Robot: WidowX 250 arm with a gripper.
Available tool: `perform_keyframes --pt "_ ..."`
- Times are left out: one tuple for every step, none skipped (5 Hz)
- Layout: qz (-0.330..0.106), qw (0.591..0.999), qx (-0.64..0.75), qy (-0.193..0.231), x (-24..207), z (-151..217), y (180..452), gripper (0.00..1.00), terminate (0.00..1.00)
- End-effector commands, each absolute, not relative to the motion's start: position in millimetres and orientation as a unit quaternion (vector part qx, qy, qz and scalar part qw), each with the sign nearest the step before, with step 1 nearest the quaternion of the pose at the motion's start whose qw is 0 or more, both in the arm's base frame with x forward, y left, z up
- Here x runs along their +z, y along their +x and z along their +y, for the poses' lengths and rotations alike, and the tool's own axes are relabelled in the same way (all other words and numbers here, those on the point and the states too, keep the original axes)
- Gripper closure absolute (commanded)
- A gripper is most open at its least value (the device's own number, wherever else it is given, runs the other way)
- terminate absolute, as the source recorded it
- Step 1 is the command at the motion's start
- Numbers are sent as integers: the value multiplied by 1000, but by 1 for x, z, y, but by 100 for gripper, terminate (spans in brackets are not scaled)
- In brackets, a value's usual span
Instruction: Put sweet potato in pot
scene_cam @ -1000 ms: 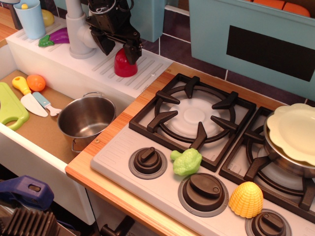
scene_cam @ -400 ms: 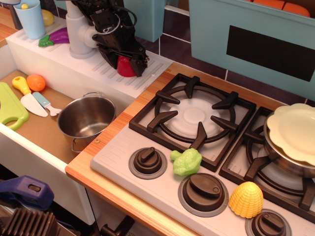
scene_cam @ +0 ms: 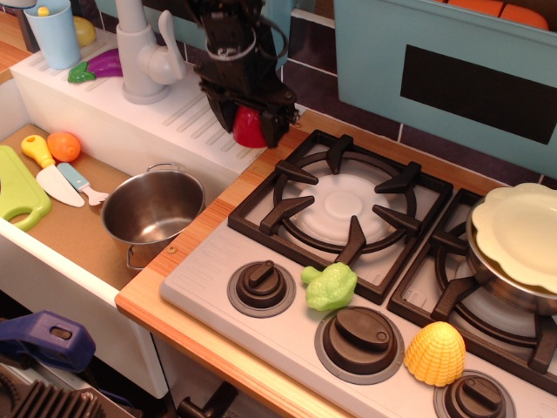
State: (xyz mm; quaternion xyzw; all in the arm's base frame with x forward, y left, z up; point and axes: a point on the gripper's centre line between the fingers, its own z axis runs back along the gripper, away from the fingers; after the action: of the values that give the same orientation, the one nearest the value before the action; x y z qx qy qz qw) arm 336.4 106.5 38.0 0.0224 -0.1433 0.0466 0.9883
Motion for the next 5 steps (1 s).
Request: perform_keyframes --pt "-146 985 61 67 89 123 307 100 0" --pt "-132 986 69 81 90 132 286 100 0" --pt "-123 988 70 70 84 141 272 100 0" --pt "-124 988 69 65 76 144 266 0 0" --pt "-124 988 69 65 76 144 266 0 0"
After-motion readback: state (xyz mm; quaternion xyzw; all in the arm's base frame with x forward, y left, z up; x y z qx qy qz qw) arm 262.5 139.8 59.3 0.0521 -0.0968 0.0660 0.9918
